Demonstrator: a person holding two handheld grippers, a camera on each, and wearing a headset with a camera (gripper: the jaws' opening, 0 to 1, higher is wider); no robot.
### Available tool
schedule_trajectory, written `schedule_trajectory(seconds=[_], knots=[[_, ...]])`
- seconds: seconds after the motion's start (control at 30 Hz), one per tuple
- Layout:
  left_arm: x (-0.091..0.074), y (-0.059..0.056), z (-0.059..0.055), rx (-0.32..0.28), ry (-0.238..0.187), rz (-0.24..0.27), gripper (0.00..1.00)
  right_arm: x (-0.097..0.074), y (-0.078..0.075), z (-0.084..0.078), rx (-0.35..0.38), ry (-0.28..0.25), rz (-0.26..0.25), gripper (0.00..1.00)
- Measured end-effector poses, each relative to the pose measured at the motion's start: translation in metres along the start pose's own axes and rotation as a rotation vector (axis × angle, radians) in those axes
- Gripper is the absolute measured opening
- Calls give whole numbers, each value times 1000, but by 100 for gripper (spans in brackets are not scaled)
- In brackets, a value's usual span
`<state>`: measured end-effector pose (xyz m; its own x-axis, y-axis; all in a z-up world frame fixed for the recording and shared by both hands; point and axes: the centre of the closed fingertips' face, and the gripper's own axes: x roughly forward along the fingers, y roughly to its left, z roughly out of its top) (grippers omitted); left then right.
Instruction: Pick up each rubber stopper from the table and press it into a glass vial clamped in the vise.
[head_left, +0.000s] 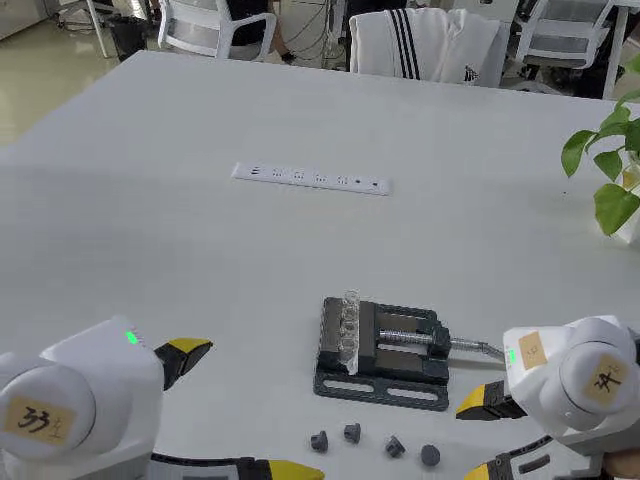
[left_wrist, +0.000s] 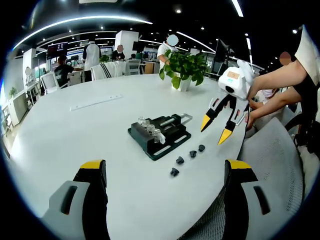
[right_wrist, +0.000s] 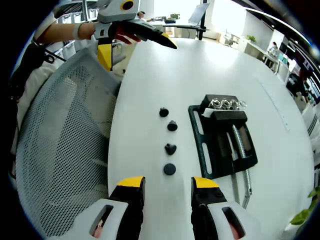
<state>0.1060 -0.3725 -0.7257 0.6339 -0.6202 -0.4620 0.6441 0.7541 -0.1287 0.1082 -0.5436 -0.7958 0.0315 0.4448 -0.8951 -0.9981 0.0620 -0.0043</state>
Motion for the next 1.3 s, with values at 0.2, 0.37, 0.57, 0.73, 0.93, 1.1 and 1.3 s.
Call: schedule_trajectory(seconds=[0.2, 0.37, 0.57, 0.73, 0.93, 1.1, 1.3], knots=[[1, -2, 0, -4, -3, -3, 98, 10, 1, 0, -34, 39, 25, 27], [2, -3, -1, -7, -5, -2, 98, 17, 1, -1, -42, 59, 43, 22], [3, -4, -5, -11, -6, 0, 97, 22, 0, 0, -63, 83, 57, 19], [2, -6, -5, -16, -11, 1, 97, 27, -1, 0, -85, 100, 64, 15], [1, -6, -5, -28, -20, 8, 97, 28, -1, 2, -96, 114, 75, 13], [0, -6, -5, -33, -25, 12, 97, 30, 1, -1, -121, 137, 78, 12], [-2, -6, -5, -39, -29, 16, 97, 31, 2, 0, -127, 139, 76, 10]])
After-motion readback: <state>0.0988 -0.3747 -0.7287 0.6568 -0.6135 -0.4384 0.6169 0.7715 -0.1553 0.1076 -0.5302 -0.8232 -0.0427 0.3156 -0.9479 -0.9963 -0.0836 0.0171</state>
